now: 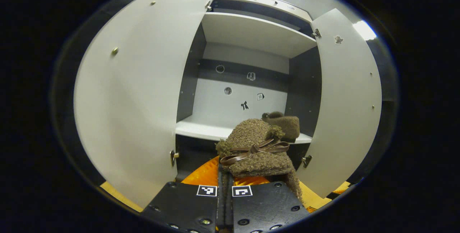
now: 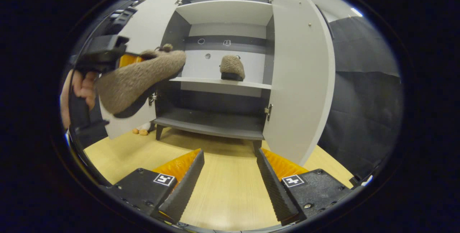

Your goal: Grab one shoe with the right hand and put it into the shoe cabinet, grab the other shoe with the left hand and put it into the shoe cabinet; then close the right door with the right hand and the left door with the left hand.

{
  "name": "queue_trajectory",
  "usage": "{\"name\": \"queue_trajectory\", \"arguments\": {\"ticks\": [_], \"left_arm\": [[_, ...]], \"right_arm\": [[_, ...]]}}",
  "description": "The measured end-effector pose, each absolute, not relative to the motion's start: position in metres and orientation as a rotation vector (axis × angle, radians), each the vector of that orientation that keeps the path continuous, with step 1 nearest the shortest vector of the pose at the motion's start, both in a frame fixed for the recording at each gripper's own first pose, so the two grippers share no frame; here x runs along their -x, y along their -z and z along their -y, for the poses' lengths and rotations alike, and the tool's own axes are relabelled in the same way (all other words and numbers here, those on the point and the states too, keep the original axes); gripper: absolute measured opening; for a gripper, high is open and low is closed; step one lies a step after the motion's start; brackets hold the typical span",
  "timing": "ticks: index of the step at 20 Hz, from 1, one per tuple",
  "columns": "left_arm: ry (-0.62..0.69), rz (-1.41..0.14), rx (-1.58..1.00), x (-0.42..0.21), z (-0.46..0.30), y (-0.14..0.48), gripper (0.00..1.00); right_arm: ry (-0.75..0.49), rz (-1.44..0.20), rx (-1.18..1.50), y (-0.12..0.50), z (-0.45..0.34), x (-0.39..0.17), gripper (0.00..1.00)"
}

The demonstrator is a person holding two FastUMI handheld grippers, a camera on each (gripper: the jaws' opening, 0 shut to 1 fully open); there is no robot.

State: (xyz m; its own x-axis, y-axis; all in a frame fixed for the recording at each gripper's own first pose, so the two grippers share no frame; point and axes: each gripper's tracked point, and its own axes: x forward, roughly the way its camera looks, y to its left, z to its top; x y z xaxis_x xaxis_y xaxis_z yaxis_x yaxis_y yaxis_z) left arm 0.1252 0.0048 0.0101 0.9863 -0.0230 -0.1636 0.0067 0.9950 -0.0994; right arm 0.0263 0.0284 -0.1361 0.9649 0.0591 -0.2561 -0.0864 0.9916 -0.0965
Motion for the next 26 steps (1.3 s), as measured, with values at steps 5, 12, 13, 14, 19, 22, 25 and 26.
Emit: {"name": "queue_trajectory", "arguments": {"ticks": [5, 12, 13, 14, 19, 22, 25, 26], "left_arm": [[0.087, -0.213, 0.121, -0.222, 0.010, -0.045, 0.01], [0.005, -0.472, 0.024, -0.334, 0.006, 0.001, 0.01], [0.002, -0.509, 0.036, -0.340, 0.008, 0.010, 0.01], [-0.005, -0.543, 0.049, -0.347, 0.008, 0.019, 0.01], [-0.064, -0.664, 0.151, -0.360, 0.002, 0.046, 0.01], [-0.052, -0.708, 0.161, -0.363, 0.000, 0.049, 0.02], [-0.041, -0.724, 0.148, -0.361, 0.002, 0.051, 0.35], [-0.042, -0.718, 0.140, -0.359, 0.002, 0.048, 0.26]], "right_arm": [[-0.054, -0.249, 0.086, 0.132, -0.021, -0.021, 0.94], [-0.038, -0.257, 0.074, 0.134, -0.019, -0.019, 0.93], [-0.033, -0.261, 0.073, 0.135, -0.018, -0.019, 0.94], [-0.027, -0.265, 0.072, 0.135, -0.017, -0.019, 0.94], [0.004, -0.277, 0.058, 0.139, -0.004, -0.017, 0.93], [0.010, -0.290, 0.045, 0.142, -0.001, -0.019, 0.94], [0.008, -0.295, 0.039, 0.143, -0.002, -0.020, 0.97], [0.006, -0.294, 0.039, 0.143, -0.002, -0.021, 0.93]]}}
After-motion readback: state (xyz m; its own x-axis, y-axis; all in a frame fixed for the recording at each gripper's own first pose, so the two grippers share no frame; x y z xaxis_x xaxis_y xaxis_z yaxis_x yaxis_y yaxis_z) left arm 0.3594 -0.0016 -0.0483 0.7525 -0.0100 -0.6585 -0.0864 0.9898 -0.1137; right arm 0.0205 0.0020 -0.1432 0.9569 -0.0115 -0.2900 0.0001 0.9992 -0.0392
